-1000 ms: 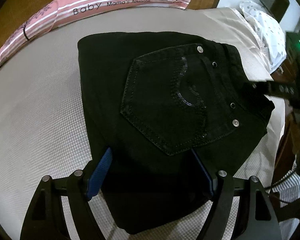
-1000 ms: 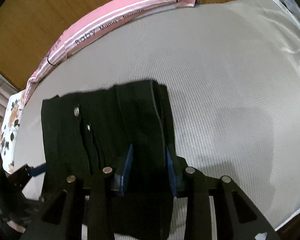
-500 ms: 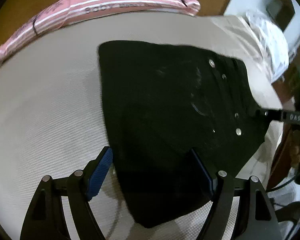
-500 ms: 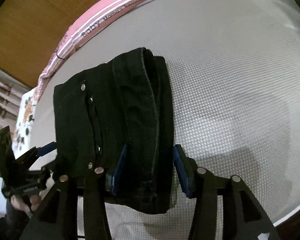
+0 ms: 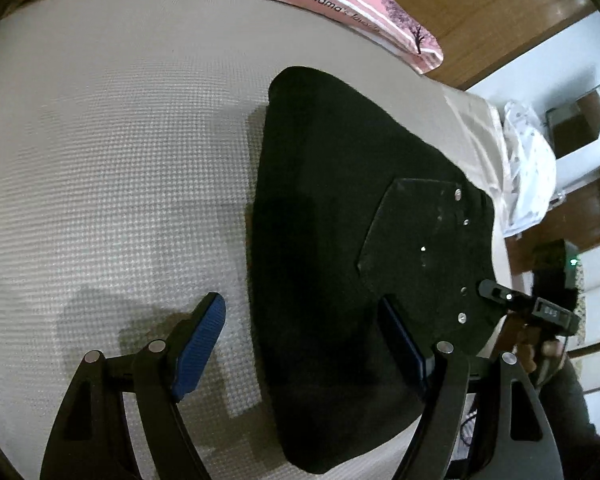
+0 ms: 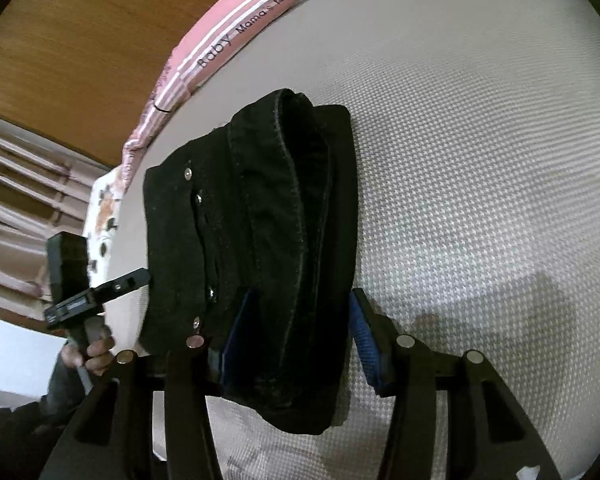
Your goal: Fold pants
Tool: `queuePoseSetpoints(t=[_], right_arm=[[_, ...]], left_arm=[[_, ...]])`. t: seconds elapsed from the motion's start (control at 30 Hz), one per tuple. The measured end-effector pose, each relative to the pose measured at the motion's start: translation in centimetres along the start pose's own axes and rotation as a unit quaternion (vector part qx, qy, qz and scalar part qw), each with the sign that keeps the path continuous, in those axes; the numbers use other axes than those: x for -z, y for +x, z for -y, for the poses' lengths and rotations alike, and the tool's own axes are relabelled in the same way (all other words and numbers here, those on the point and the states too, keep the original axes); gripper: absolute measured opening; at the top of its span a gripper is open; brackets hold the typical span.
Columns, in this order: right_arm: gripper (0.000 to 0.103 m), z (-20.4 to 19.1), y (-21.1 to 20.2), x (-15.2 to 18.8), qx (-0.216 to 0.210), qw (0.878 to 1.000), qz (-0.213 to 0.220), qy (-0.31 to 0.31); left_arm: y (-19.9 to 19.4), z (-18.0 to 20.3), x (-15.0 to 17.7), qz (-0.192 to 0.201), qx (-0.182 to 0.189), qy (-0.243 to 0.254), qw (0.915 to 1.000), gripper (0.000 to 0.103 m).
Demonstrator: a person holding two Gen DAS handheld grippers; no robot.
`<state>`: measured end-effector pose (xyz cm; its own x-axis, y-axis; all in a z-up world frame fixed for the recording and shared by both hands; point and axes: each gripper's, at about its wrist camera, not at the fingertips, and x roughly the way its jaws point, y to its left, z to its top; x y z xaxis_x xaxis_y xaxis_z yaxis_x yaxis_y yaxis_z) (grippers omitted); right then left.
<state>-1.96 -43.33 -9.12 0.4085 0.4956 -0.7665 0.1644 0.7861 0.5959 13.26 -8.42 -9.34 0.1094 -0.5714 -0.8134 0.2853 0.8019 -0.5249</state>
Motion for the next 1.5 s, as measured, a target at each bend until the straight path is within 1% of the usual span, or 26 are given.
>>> queuePoseSetpoints(t=[0.1,0.17,0.27,0.37,0.4,0.53,0.6,0.63,0.7,0.77,0.83,0.87,0.93,1.0,1.07,1.23,1.4,1.43,1.5], right_arm=[[0.047,0.6,0.1,-0.4,-0.022,1.0,-0.004,0.003],[0.047,0.5,0.2,-0.6,-0.024,1.0,-0.004,-0.009],[0.047,1.2,0.0,-0.4,-0.041,0.999,-0.005,-0.014],[0.045,2.2,0.0,-1.0,-0.071,0.997,-0.007,0.0],[0.044,2.4,0.1,-1.2,-0.077,0.997,-0.01,0.0],[0.043,2.6,0.4,-1.8,-0.093,0.995,-0.024,-0.01],[0.04,3.0,0.8,-2.3,-0.112,0.993,-0.029,0.0],[0.036,3.1,1.0,-2.4,-0.117,0.993,-0.03,-0.002],[0.033,3.2,1.3,-2.6,-0.122,0.992,-0.032,-0.001],[0.031,3.1,1.4,-2.7,-0.123,0.992,-0.034,-0.006],[0.031,3.2,1.5,-2.9,-0.128,0.991,-0.036,-0.002],[0.031,3.0,1.6,-3.0,-0.129,0.991,-0.037,-0.002],[0.031,3.0,1.8,-3.2,-0.13,0.991,-0.039,-0.002],[0.032,2.9,1.9,-3.3,-0.13,0.991,-0.04,0.004],[0.032,3.0,1.8,-3.2,-0.129,0.991,-0.036,0.005],[0.03,2.6,1.6,-2.6,-0.111,0.993,-0.019,0.019],[0.028,2.0,1.2,-1.9,-0.092,0.995,0.006,0.04],[0.028,1.9,1.1,-1.8,-0.088,0.995,0.009,0.042],[0.026,1.3,0.8,-1.7,-0.077,0.996,0.016,0.047]], left_arm=[[0.6,0.2,-0.5,0.0,0.021,-0.001,0.9998,0.078],[0.9,0.3,-0.8,-0.001,0.03,-0.003,0.9995,0.078],[1.3,0.6,-1.3,0.001,0.034,-0.002,0.9994,0.078],[1.8,1.0,-1.8,-0.002,0.035,0.001,0.9994,0.079],[1.9,1.1,-1.9,-0.002,0.037,0.003,0.9993,0.08],[1.8,1.0,-1.8,-0.002,0.041,0.003,0.9991,0.08],[1.6,0.7,-1.6,0.002,0.048,-0.005,0.9988,0.08],[1.5,0.6,-1.5,0.004,0.051,-0.014,0.9986,0.08],[1.4,0.5,-1.5,0.006,0.051,-0.026,0.9984,0.08],[1.5,0.9,-1.4,0.01,0.041,-0.024,0.9988,0.08],[1.6,1.6,-1.1,0.013,0.017,-0.007,0.9997,0.075],[1.7,1.8,-1.0,0.014,0.005,0.0,0.9999,0.069],[1.9,2.2,-0.9,0.019,-0.011,0.002,0.9997,0.066],[1.9,2.0,-0.9,0.024,-0.012,-0.011,0.9996,0.06],[2.0,1.8,-0.9,0.027,-0.011,-0.02,0.9994,0.058],[2.1,1.7,-0.9,0.025,-0.014,-0.028,0.9992,0.058],[2.5,1.7,-1.5,0.016,-0.006,-0.036,0.9992,0.058],[2.4,1.6,-1.6,0.014,-0.007,-0.038,0.9991,0.058],[2.4,2.0,-1.7,0.012,-0.024,-0.036,0.999,0.055]])
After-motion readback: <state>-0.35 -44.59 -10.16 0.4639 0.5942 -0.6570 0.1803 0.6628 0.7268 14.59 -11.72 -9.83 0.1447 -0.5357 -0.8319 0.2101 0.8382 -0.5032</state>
